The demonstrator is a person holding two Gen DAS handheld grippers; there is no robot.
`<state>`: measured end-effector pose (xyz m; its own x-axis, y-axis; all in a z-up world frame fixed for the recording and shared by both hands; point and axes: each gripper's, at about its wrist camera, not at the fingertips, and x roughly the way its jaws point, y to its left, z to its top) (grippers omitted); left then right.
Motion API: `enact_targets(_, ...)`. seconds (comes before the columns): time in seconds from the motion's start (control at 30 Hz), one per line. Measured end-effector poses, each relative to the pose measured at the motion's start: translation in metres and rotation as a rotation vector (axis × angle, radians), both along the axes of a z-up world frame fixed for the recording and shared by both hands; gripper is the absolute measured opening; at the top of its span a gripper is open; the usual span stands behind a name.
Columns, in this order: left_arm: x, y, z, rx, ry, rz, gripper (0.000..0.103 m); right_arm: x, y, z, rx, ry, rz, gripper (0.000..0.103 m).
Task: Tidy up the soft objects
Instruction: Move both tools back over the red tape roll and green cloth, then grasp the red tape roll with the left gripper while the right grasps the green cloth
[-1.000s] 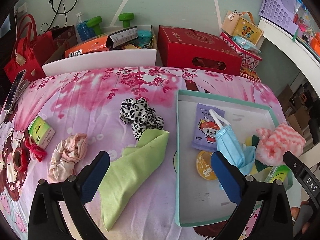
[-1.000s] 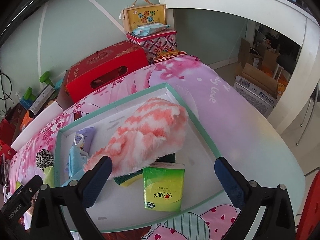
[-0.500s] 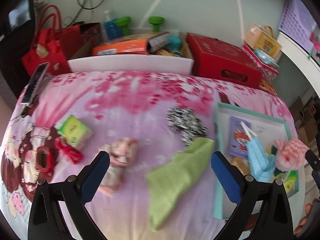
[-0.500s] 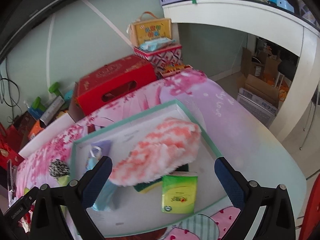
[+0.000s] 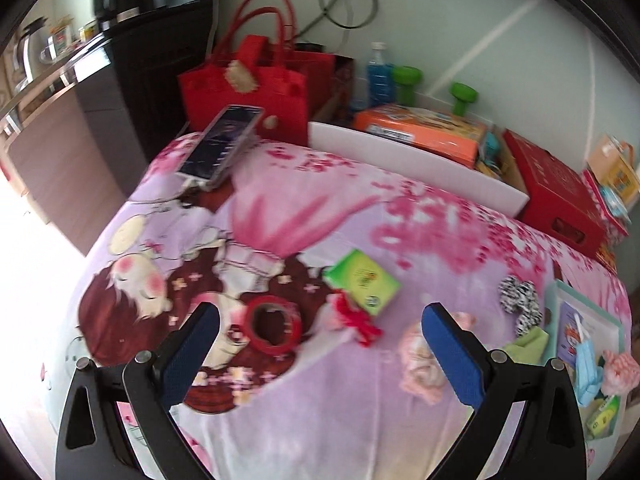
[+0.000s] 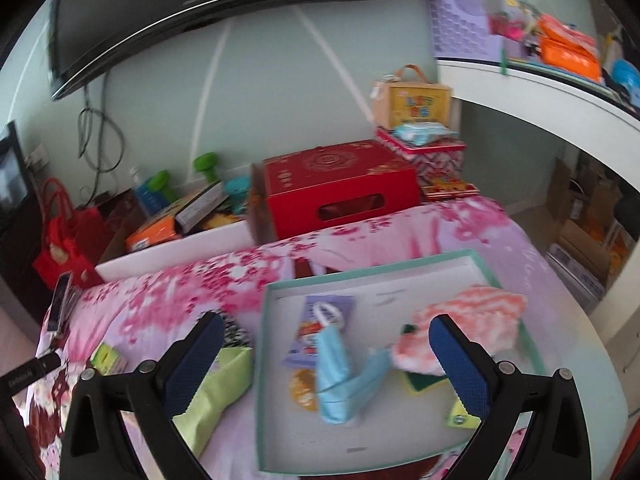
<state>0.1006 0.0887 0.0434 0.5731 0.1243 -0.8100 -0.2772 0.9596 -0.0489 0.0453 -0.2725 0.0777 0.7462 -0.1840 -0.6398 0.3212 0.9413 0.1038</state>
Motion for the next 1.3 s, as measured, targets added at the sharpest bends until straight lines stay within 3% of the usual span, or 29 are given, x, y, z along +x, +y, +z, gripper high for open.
enact_targets(0.23,-0.012,0.038,-0.004,-0.027,0.006,0.068,0.101,0.018,0.061,-0.009,0.000,0.023,0.151,0.103)
enact_targets(0.57,-0.012,0.059,-0.024,-0.083,0.044,0.101,0.101,0.042,0.123,-0.050,-0.008,0.150,0.308,0.103)
enact_targets(1.1,0.015,0.044,-0.085,-0.088,0.237,0.080,0.101,0.057,0.133,-0.106,0.035,0.353,0.343,0.103)
enact_targets(1.3,0.020,0.040,-0.093,-0.092,0.254,0.085,0.101,0.058,0.131,-0.113,0.040,0.374,0.339,0.094)
